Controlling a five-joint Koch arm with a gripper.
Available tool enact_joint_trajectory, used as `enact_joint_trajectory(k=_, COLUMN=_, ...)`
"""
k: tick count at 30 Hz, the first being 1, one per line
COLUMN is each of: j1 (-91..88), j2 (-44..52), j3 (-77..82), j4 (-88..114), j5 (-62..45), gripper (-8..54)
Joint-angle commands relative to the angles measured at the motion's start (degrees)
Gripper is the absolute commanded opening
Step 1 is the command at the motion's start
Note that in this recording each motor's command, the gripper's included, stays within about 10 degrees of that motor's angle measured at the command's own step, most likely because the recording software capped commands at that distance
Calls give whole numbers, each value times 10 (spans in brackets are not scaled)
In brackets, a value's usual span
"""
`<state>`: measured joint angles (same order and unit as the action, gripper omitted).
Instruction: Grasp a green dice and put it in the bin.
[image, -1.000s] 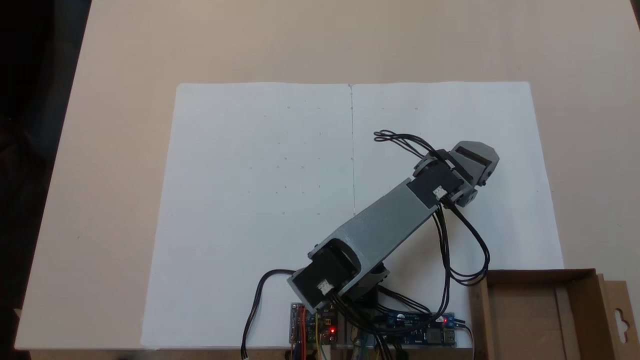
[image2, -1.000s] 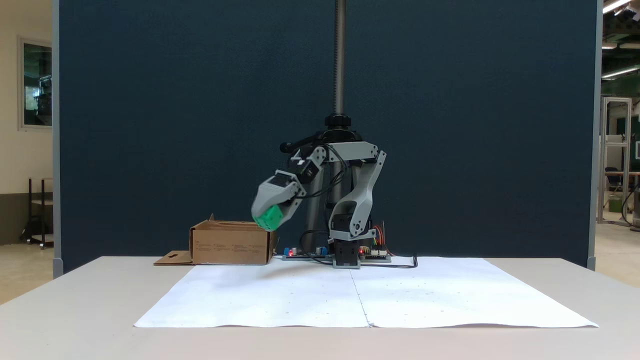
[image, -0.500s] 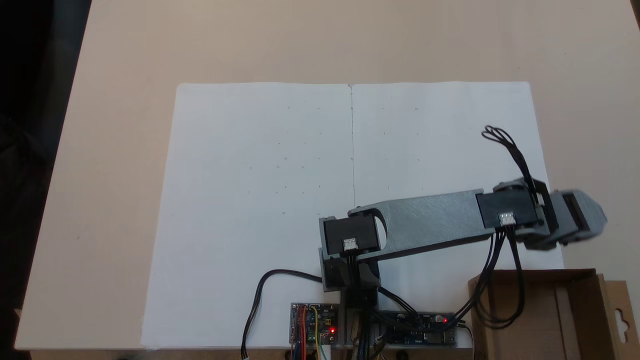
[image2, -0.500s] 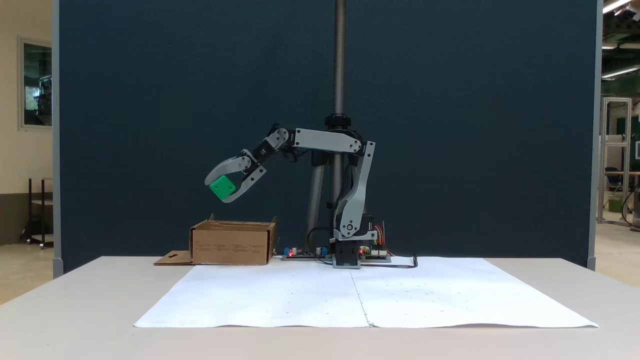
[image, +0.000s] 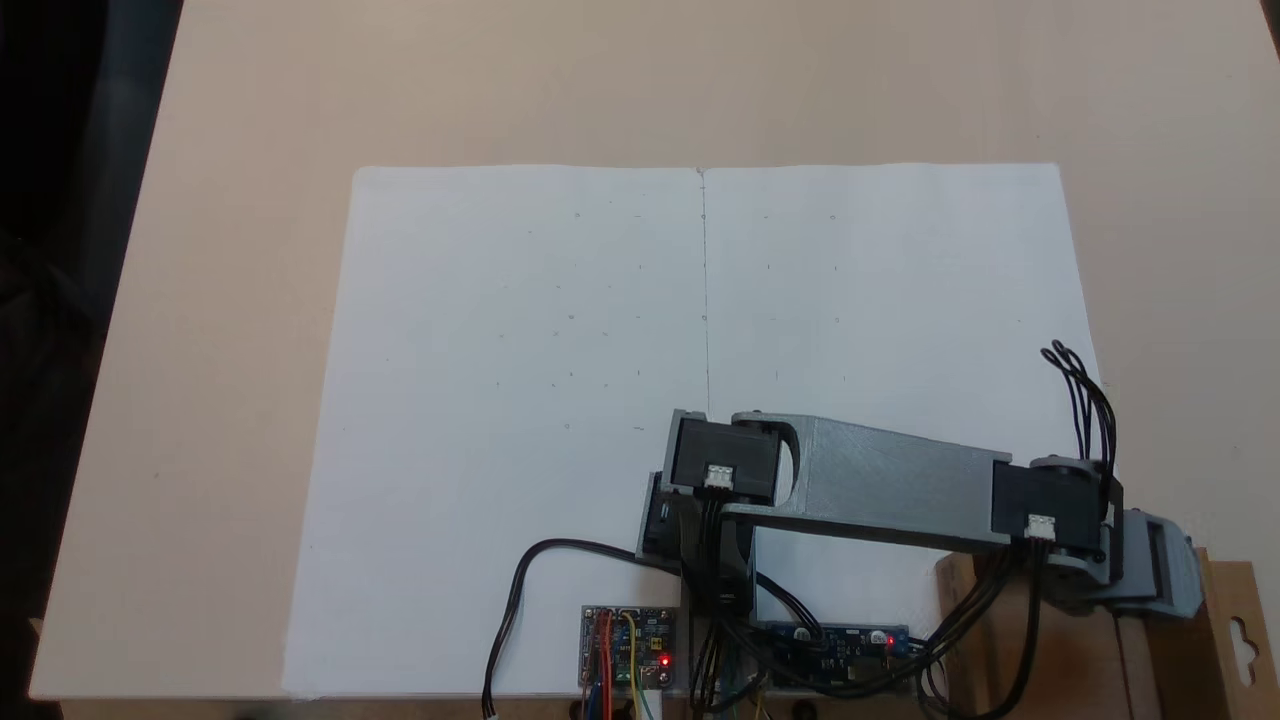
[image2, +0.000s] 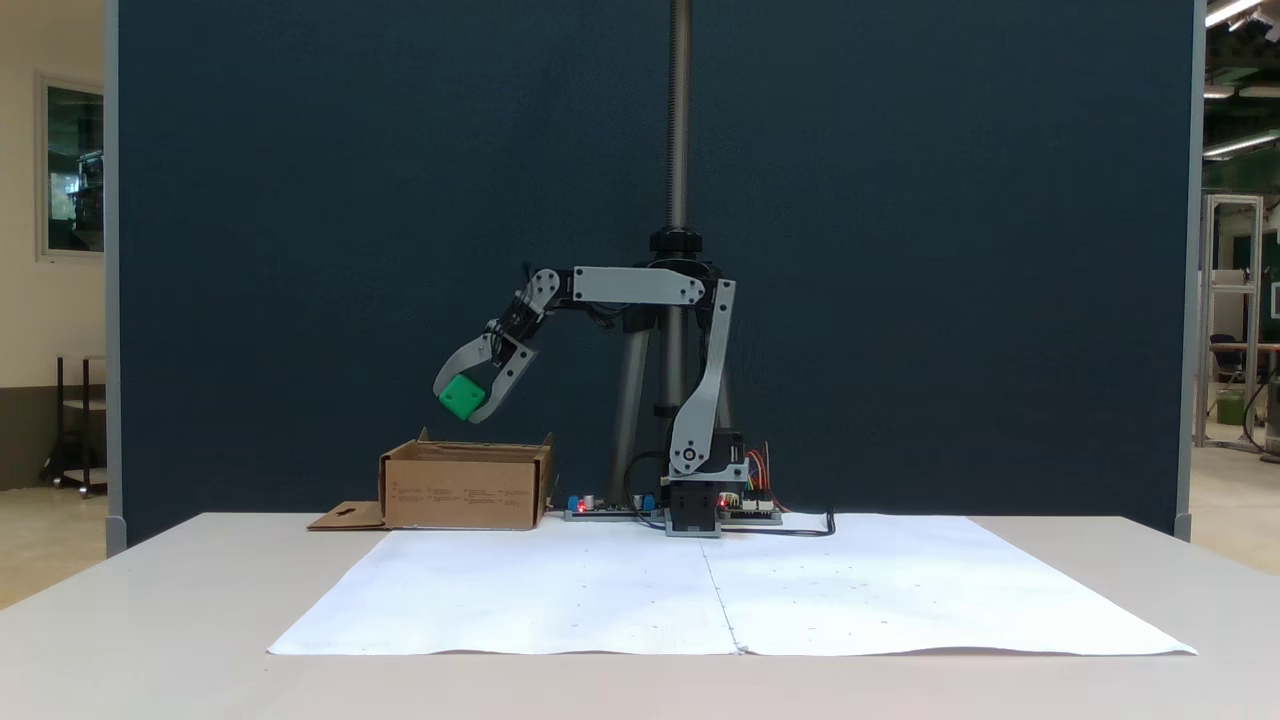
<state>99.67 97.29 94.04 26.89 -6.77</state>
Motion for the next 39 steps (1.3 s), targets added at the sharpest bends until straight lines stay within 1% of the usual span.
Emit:
enact_joint_trajectory(k=1, j1=18, j2=-11, j3=-35, j4=4, j5=30, gripper=121)
enact_joint_trajectory(k=9, j1=43, j2=-64, j3=-35, j4=0, j5=13, gripper=121)
enact_joint_trajectory(k=10, j1=44, j2=-64, j3=-35, j4=0, j5=13, gripper=138)
enact_joint_trajectory(k=11, j1=44, j2=-67, j3=-34, j4=1, j5=13, gripper=205)
enact_joint_trajectory(k=12, j1=44, j2=-68, j3=-30, j4=0, j5=13, gripper=300)
enact_joint_trajectory(k=14, j1=43, j2=-70, j3=-23, j4=0, j5=15, gripper=360)
enact_joint_trajectory(k=16, j1=42, j2=-71, j3=-21, j4=0, j5=17, gripper=442)
enact_joint_trajectory(k=17, j1=41, j2=-71, j3=-21, j4=-3, j5=18, gripper=469)
enact_joint_trajectory(k=23, j1=18, j2=-60, j3=-21, j4=-11, j5=28, gripper=446)
enact_joint_trajectory(k=28, j1=-37, j2=-7, j3=-22, j4=-12, j5=70, gripper=439)
enact_joint_trajectory(k=32, j1=-117, j2=53, j3=-24, j4=-32, j5=120, gripper=432)
enact_joint_trajectory(k=39, j1=-315, j2=108, j3=-24, j4=-91, j5=130, gripper=432)
